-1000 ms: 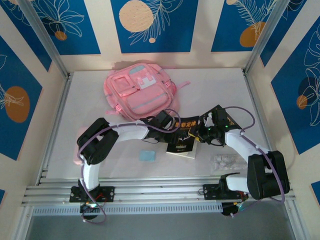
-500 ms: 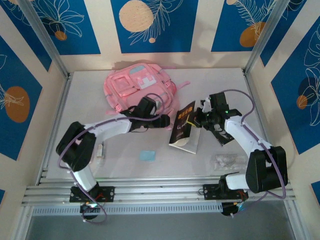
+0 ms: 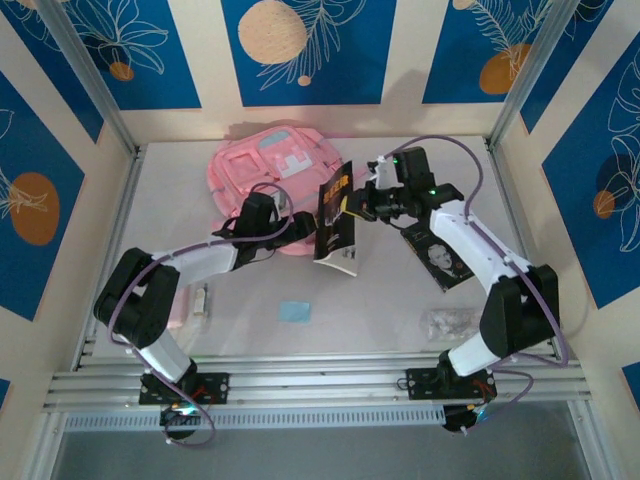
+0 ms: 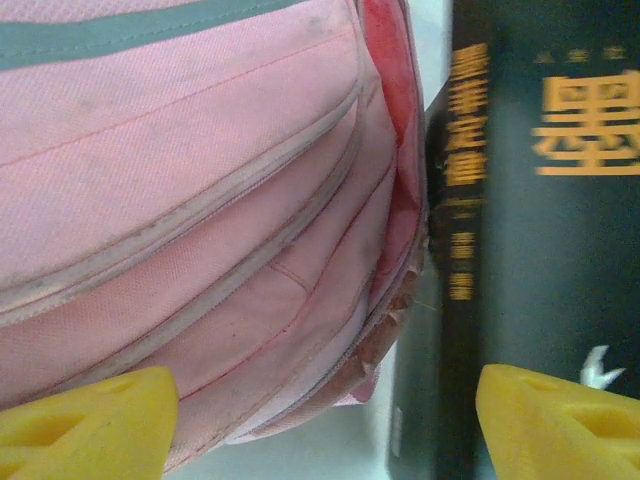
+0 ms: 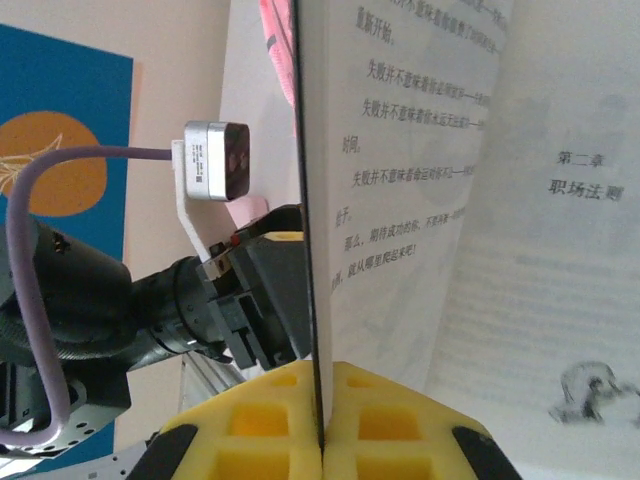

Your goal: Pack the student bag

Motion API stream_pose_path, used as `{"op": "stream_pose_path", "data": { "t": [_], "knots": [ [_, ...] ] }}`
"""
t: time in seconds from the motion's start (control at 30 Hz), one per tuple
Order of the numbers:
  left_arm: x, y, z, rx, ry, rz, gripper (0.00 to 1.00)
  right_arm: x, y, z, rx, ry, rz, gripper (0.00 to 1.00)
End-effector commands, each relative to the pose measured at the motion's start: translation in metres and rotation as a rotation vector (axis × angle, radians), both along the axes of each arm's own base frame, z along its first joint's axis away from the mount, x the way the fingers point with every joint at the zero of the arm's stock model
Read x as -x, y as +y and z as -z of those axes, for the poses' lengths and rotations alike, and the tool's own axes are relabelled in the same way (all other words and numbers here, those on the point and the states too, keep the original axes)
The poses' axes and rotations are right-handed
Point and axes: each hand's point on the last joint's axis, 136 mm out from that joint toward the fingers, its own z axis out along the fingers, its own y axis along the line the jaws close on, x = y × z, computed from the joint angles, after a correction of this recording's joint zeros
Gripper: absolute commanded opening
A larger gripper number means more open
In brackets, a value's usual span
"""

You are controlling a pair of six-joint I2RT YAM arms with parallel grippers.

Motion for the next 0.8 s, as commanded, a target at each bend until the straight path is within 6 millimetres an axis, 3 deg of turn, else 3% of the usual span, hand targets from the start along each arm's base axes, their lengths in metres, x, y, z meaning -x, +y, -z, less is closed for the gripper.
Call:
{"op": "stream_pose_path", "data": {
  "t": [0.0,0.1,0.3,0.47,0.6,0.77],
  "knots": [
    [-0.002,-0.003,-0.018,0.085,-0.047,-0.005,0.78,-0.01,0.014,0.01,-0.071,-0.011,-0.043,0.0],
    [-0.003,-0.001,-0.01,0.084,-0.041,-0.015,0.78,-0.022,0.008,0.049,-0.064,0.048,0.006,0.0],
    [-0.003,-0.007,0.006,0.098,-0.007,-0.002,0.78,-0.03,-0.016,0.098,-0.053,0.144,0.088,0.0],
    [-0.005,-0.01,0.021,0.086,0.027,0.005,0.76,-0.03,-0.035,0.122,0.022,0.173,0.141,0.0],
    [-0.007,-0.013,0.03,0.084,0.042,0.013,0.74,-0.034,-0.036,0.142,0.045,0.209,0.143,0.0],
    [-0.007,-0.026,0.026,0.129,0.033,0.062,0.69,-0.037,-0.04,0.165,0.1,0.236,0.159,0.0]
  ]
}}
